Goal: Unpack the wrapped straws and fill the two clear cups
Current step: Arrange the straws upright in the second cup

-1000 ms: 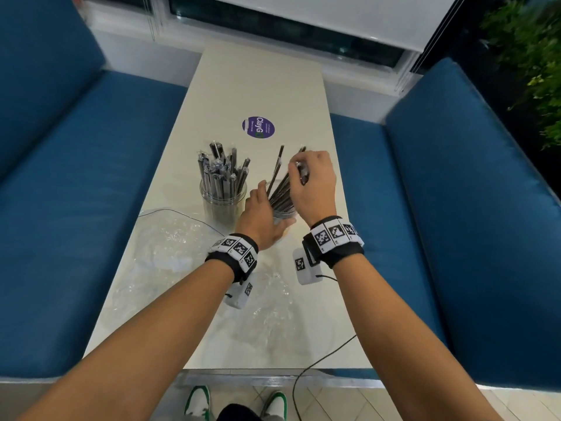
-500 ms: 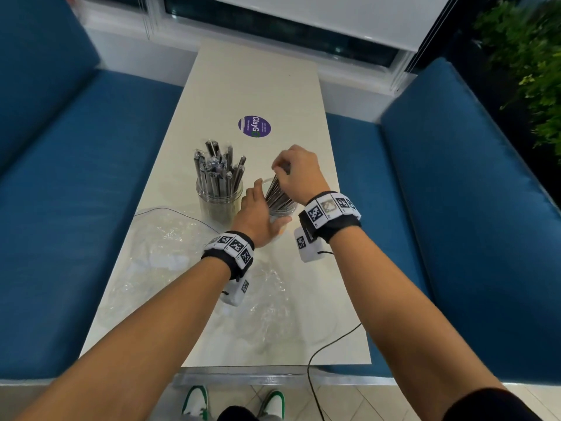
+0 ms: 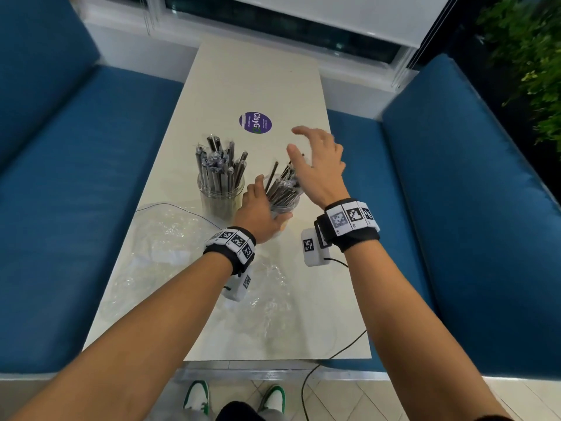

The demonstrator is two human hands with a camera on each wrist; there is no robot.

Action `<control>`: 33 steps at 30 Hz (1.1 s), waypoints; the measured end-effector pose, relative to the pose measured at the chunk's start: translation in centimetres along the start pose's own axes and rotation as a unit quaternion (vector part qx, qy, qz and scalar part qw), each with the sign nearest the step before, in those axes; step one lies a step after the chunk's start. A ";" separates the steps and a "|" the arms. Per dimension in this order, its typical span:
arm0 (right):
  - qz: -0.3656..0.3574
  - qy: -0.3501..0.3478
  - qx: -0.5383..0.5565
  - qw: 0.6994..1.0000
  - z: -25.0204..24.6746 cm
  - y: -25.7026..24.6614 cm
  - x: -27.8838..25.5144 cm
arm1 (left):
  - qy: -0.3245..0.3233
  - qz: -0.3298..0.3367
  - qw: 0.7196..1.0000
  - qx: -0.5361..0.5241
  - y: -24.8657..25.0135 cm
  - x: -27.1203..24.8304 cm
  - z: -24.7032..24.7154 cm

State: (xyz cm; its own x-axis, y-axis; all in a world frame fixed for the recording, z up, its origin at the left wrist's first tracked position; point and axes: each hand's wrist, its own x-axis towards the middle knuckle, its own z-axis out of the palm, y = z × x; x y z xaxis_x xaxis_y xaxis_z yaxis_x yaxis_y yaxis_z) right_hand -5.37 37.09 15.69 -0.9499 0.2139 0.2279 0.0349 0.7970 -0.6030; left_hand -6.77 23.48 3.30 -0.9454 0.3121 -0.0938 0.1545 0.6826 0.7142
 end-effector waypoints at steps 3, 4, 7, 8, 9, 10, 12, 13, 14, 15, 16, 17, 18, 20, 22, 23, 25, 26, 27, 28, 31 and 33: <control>-0.055 -0.110 -0.034 0.992 1.5 1.0 0.2 | -0.009 0.000 1.000 -0.005 0.2 0.1 0.0; -0.068 -0.116 -0.035 0.990 2.2 1.3 0.2 | -0.009 -0.003 1.000 -0.008 0.2 0.2 0.0; -0.061 -0.047 -0.030 0.997 3.1 1.5 0.3 | -0.008 -0.015 1.000 -0.005 0.1 0.3 0.1; -0.055 -0.007 -0.018 0.998 3.1 1.5 0.2 | -0.007 -0.014 1.000 -0.002 0.0 0.3 0.1; -0.052 0.036 0.000 0.998 3.0 1.6 0.0 | -0.007 -0.013 1.000 -0.001 -0.1 0.3 0.1; -0.053 0.069 0.018 0.996 2.7 1.5 -0.5 | -0.007 -0.010 1.000 -0.002 -0.2 0.3 0.2; -0.047 0.054 0.016 0.997 2.5 1.1 -1.8 | -0.010 -0.004 1.000 -0.004 -0.2 0.3 0.1; -0.034 0.011 -0.005 0.999 2.6 0.9 -2.6 | -0.013 -0.002 1.000 -0.002 -0.2 0.3 0.1; -0.018 -0.027 -0.024 0.999 2.5 0.8 -3.2 | -0.012 0.000 1.000 0.002 -0.2 0.3 0.1; -0.008 -0.040 -0.033 0.999 2.4 0.8 -3.5 | -0.011 0.002 1.000 0.005 -0.3 0.4 0.1; -0.005 -0.029 -0.028 0.999 2.0 0.7 -3.5 | -0.011 0.002 1.000 0.007 -0.3 0.3 0.1; -0.008 0.000 -0.011 1.000 1.6 0.5 -3.4 | -0.012 0.002 1.000 0.011 -0.2 0.3 0.0; -0.018 0.032 0.009 0.999 1.2 0.2 -3.0 | -0.012 0.000 1.000 0.014 -0.1 0.2 0.0; -0.077 0.047 0.014 0.996 0.6 -0.3 -2.2 | -0.015 -0.005 1.000 0.011 0.0 0.2 -0.1; -0.144 -0.032 -0.030 0.989 0.7 -0.7 -1.2 | -0.015 -0.009 1.000 0.005 -0.1 0.3 0.0; -0.162 -0.080 -0.061 0.982 1.0 -0.8 -0.8 | -0.011 -0.008 1.000 0.007 -0.2 0.4 0.1; -0.173 -0.129 -0.109 0.970 1.6 -1.2 0.0 | -0.002 -0.003 1.000 0.007 -0.4 0.4 0.1; -0.169 -0.127 -0.110 0.971 1.7 -1.3 0.4 | -0.001 -0.002 1.000 0.004 -0.3 0.3 0.1; -0.160 -0.109 -0.094 0.976 1.6 -1.4 0.6 | 0.000 0.000 1.000 0.002 -0.2 0.2 0.1; -0.150 -0.078 -0.065 0.983 1.3 -1.4 0.7 | 0.000 0.001 1.000 0.001 -0.1 0.1 0.1; -0.144 0.062 -0.004 0.988 0.4 -0.7 0.2 | 0.001 0.001 1.000 -0.008 -0.1 0.1 0.0; -0.121 0.056 -0.089 0.987 0.5 -0.2 -0.2 | -0.004 -0.004 1.000 -0.008 0.0 0.1 -0.1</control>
State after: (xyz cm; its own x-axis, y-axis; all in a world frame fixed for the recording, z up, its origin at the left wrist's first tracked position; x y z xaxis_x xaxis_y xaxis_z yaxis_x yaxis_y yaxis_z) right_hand -5.39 36.57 15.36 -0.8970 0.0592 0.4380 -0.1249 0.9167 -0.3796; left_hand -6.91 23.43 3.34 -0.9440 0.3127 -0.1053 0.1427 0.6746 0.7243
